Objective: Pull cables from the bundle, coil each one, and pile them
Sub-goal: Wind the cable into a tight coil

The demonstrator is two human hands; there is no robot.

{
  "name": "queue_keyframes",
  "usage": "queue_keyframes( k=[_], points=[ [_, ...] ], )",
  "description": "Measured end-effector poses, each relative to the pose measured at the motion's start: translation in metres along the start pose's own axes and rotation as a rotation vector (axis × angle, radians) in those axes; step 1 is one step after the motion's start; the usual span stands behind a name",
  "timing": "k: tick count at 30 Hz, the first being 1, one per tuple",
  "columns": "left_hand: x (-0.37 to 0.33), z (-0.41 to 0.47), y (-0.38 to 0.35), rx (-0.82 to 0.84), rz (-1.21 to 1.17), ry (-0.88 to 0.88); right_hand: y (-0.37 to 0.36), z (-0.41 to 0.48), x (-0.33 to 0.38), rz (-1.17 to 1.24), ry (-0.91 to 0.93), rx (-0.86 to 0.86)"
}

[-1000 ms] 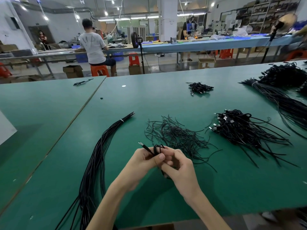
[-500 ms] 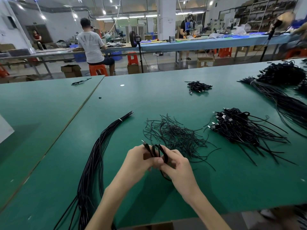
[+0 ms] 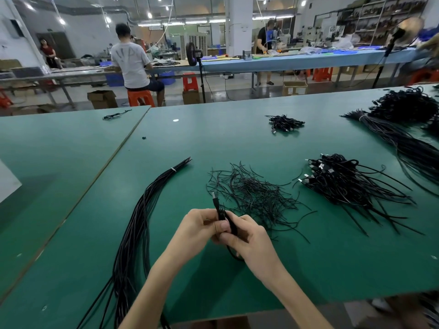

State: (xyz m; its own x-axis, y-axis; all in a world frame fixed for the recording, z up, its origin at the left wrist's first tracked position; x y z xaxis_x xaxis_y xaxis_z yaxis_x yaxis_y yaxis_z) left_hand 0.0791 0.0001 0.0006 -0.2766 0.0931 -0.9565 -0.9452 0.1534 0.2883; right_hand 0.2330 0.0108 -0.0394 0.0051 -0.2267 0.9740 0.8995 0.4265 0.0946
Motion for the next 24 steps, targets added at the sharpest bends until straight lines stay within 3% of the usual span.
queue_keyframes(
  k=[7,13,18,24],
  points=[
    [-0.001,0.000,-0.002,-0.043,0.084,0.028,0.001,0.000,-0.001,-0.126,0.026,-0.058],
    [-0.002,0.000,0.002,-0.130,0.136,0.025,0.002,0.001,-0.003,-0.069,0.003,-0.043],
    [0.004,-0.002,0.004,-0.274,-0.056,0.119,0.000,0.001,0.000,-0.129,0.017,-0.037],
    [0.008,-0.001,-0.001,-0.181,0.036,0.031,0.000,0.003,-0.003,-0.232,0.033,-0.051]
  ],
)
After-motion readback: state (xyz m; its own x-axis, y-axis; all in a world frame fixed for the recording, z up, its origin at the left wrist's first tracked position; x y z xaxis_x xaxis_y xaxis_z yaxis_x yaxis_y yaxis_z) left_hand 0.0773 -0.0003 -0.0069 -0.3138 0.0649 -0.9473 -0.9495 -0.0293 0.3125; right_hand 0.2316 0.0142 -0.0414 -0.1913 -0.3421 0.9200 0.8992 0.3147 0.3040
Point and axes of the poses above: each hand's wrist, its own z-axis towards the middle knuckle, its own y-axis out of the back of the hand, x = y × z, the point moved 3 cm from there along z, towards the middle knuckle, and after that the axes turned 5 degrees about x, right-handed, at the moved point
